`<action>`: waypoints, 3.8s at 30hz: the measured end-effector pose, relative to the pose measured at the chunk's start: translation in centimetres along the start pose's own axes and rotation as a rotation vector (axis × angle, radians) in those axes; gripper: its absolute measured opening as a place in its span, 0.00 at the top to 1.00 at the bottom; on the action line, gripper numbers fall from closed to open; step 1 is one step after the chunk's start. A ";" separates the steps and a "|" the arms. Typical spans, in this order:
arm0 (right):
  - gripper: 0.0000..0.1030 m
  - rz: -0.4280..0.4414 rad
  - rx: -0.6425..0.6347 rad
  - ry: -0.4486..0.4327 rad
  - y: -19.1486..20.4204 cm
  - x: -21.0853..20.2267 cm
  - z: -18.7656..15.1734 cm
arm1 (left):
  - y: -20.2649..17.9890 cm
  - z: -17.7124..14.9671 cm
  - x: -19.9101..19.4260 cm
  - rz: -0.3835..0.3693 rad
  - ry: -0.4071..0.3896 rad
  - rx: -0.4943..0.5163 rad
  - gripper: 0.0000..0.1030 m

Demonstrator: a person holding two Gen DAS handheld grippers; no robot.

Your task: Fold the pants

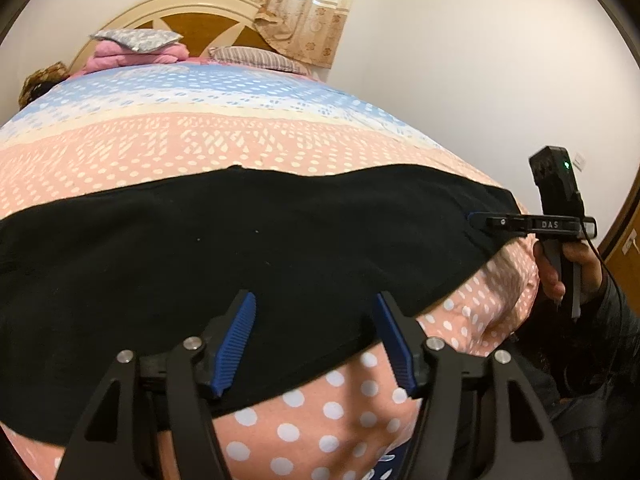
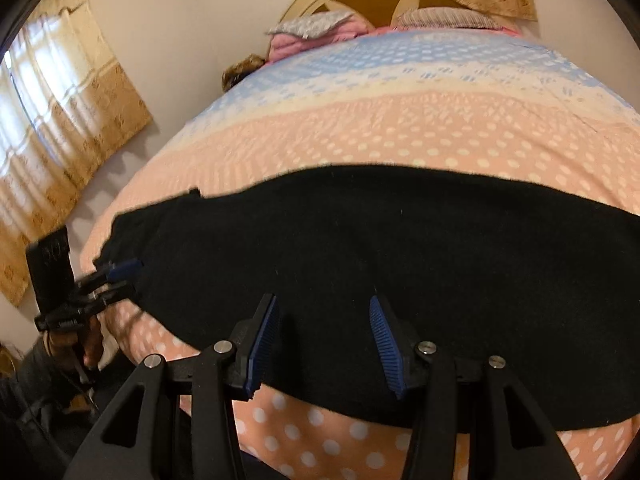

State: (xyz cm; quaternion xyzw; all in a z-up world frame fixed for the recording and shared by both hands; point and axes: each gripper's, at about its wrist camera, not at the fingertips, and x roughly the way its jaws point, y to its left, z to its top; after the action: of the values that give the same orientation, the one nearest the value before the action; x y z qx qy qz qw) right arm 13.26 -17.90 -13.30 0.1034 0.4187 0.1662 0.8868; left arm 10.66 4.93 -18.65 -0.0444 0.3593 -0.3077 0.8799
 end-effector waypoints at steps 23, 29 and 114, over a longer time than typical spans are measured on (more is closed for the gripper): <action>0.52 -0.407 0.660 -0.303 -25.9 -19.0 -8.5 | 3.5 0.3 -1.4 0.246 -0.056 -0.085 0.29; 0.52 -0.385 0.671 -0.251 -26.3 -17.3 -9.1 | 3.6 0.0 -1.1 0.260 -0.041 -0.072 0.29; 0.87 -0.063 0.493 -0.444 -22.7 -18.9 -5.7 | 11.4 0.5 -4.5 0.392 -0.094 -0.244 0.27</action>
State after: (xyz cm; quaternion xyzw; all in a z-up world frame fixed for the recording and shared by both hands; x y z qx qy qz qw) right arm 2.35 -45.85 -10.82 0.3358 0.2461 0.0059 0.9092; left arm 14.31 16.61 -18.94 -0.0941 0.3541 -0.0827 0.9268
